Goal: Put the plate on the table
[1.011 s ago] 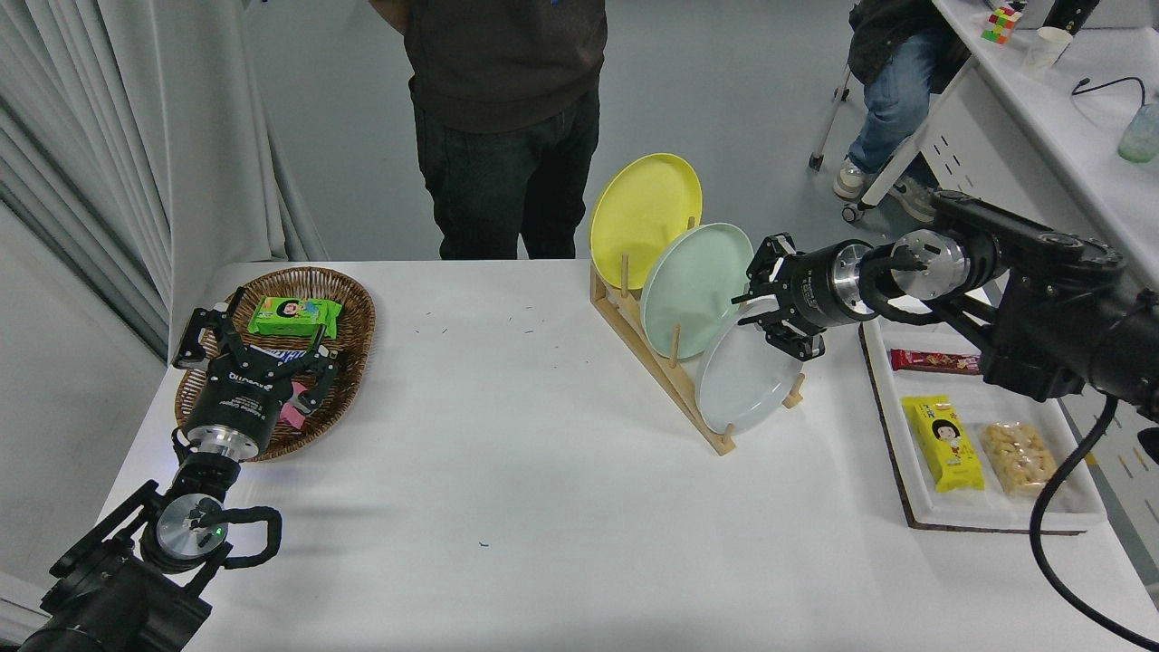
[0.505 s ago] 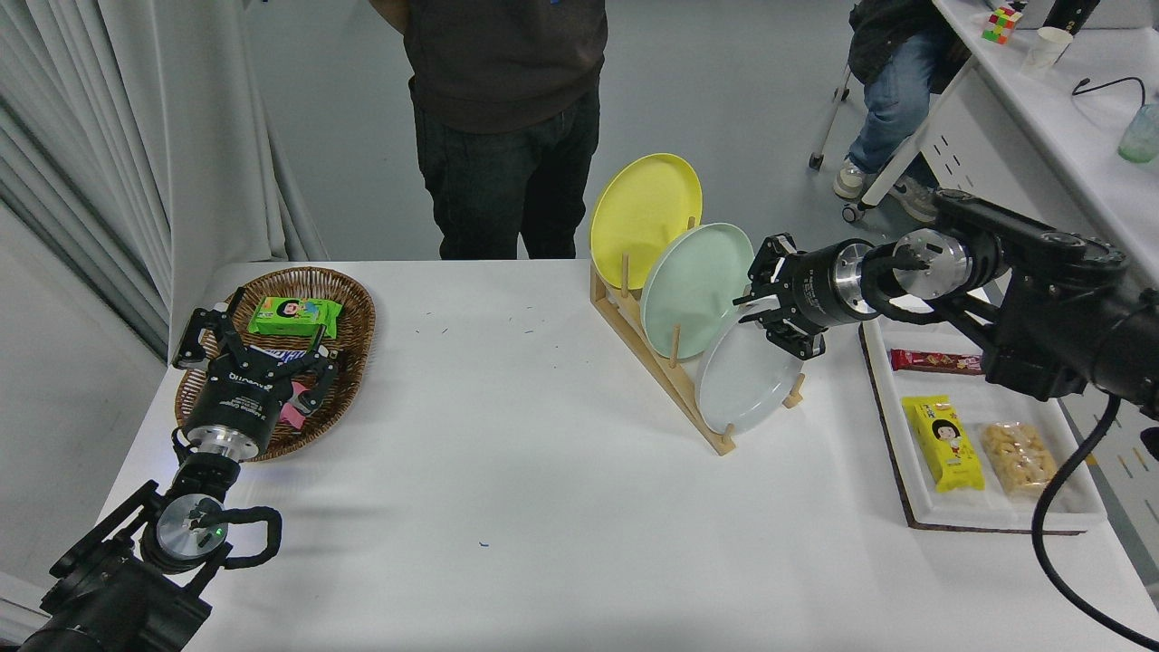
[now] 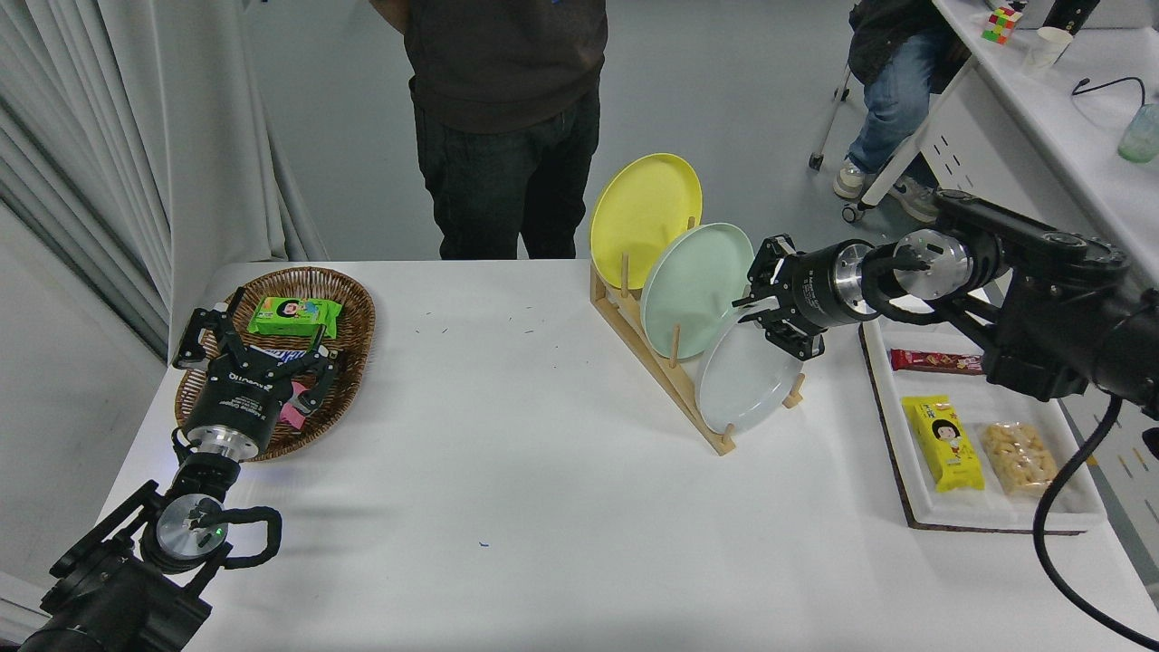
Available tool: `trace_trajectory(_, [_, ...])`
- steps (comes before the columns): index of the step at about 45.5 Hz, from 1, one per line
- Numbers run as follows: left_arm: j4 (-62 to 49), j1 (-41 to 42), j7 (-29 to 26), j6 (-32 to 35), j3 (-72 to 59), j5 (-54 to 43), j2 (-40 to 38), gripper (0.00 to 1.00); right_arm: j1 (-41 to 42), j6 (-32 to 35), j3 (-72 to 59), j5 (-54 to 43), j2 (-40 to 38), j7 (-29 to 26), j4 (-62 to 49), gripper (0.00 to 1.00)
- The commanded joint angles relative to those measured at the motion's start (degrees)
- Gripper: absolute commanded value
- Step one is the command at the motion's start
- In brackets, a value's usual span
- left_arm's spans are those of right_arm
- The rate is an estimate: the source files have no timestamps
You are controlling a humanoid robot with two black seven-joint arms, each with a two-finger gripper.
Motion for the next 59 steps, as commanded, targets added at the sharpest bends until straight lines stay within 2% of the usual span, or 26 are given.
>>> trace_trajectory(1, [0.00, -0.04, 0.00, 0.00, 0.00, 0.00, 0.00, 0.98, 0.66, 0.12, -0.09, 0.05, -0.32, -0.05, 0.28, 0.14])
trace_trajectory(18, [0.00, 0.05, 0.00, 0.00, 0.00, 0.00, 0.00, 0.98, 0.93, 0.13, -0.70, 0.05, -0.75, -0.05, 0.28, 0.12])
trace_trajectory(27, [0.00, 0.05, 0.00, 0.00, 0.00, 0.00, 0.00, 0.98, 0.84, 0.30, -0.79, 0.05, -0.84, -0.05, 0.71, 0.08])
trace_trajectory(59, [0.00, -0.03, 0.00, 0.00, 0.00, 0.00, 0.00, 0.98, 0.84, 0.92, -0.96, 0.05, -0.84, -0.05, 0.72, 0.01])
